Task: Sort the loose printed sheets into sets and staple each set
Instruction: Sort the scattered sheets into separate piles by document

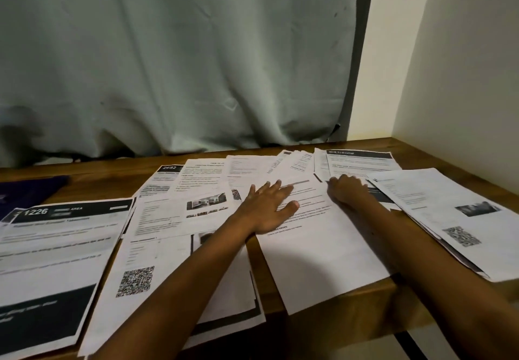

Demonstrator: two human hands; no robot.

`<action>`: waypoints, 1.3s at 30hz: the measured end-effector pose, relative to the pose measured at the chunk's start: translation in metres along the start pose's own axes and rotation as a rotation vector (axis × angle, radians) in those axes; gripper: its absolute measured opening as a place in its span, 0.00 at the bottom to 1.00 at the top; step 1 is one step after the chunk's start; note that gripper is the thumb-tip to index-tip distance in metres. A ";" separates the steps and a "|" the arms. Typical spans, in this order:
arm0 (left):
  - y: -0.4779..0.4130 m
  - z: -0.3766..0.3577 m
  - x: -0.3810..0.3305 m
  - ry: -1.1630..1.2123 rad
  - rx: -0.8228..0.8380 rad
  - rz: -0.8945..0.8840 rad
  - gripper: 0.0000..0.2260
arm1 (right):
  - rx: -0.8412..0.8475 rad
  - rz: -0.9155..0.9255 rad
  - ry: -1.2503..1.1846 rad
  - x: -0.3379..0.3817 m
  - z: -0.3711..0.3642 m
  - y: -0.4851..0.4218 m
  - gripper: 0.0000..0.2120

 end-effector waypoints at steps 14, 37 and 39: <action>-0.002 -0.025 0.008 -0.045 0.034 0.026 0.28 | 0.077 0.283 -0.211 -0.001 -0.014 -0.001 0.19; -0.007 -0.030 0.015 -0.118 0.073 0.013 0.37 | -0.021 -0.188 -0.069 -0.029 0.044 -0.106 0.41; -0.007 -0.030 0.016 -0.121 0.073 0.009 0.38 | 0.039 -0.206 -0.075 -0.026 0.051 -0.111 0.38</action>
Point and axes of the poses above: each hand's wrist, its own y-axis away from the middle knuckle, its own z-axis out of the back of the hand, x = y × z, the point moved 1 cm from there along -y, towards the middle knuckle, and after that the axes turned 15 degrees about -z, right-handed, at the moved point
